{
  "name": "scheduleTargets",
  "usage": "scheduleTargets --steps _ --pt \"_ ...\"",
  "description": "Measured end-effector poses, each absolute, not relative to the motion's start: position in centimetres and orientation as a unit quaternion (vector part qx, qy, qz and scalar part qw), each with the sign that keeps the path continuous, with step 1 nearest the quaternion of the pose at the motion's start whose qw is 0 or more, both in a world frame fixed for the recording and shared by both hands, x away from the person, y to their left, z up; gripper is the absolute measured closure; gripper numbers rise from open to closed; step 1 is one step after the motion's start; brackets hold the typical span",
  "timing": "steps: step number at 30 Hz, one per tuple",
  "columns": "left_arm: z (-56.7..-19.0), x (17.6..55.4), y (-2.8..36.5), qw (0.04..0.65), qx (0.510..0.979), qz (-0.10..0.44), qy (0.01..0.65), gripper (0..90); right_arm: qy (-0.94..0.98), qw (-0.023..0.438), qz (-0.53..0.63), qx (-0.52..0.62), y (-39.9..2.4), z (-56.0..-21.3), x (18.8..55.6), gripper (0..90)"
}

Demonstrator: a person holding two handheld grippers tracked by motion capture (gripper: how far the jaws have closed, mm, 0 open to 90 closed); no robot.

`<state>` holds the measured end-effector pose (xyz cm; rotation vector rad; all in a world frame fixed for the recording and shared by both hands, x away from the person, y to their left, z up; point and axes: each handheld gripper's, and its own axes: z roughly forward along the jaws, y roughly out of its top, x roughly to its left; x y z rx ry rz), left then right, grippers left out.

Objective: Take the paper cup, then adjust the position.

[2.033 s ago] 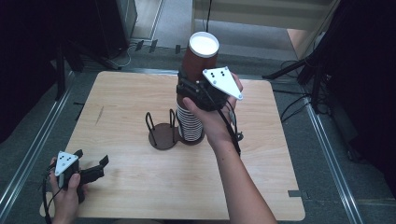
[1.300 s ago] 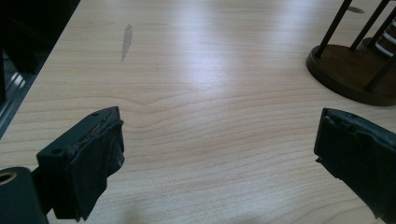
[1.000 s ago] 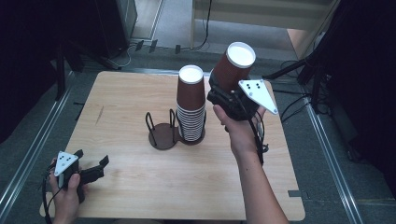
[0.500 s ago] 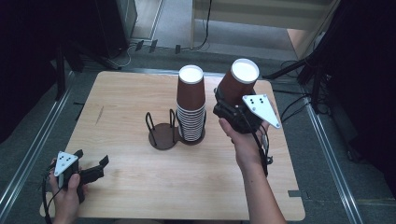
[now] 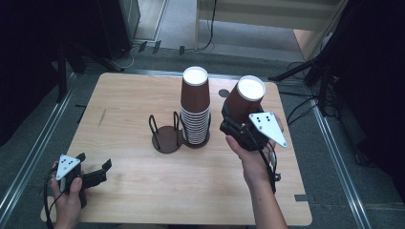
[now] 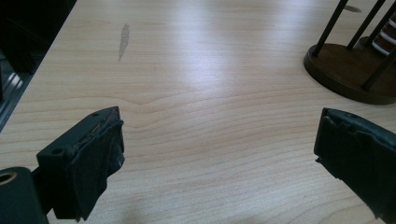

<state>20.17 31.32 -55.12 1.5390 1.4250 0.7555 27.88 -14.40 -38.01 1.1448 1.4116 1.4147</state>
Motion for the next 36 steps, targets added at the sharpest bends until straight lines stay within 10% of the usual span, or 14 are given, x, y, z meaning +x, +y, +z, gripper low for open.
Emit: scheduleTargets --steps 36 --pt "-53.9 20.5 30.3 0.428 0.658 0.273 0.556 2.4 0.595 0.398 0.500 0.488 -16.8 -47.0 24.5 11.7"
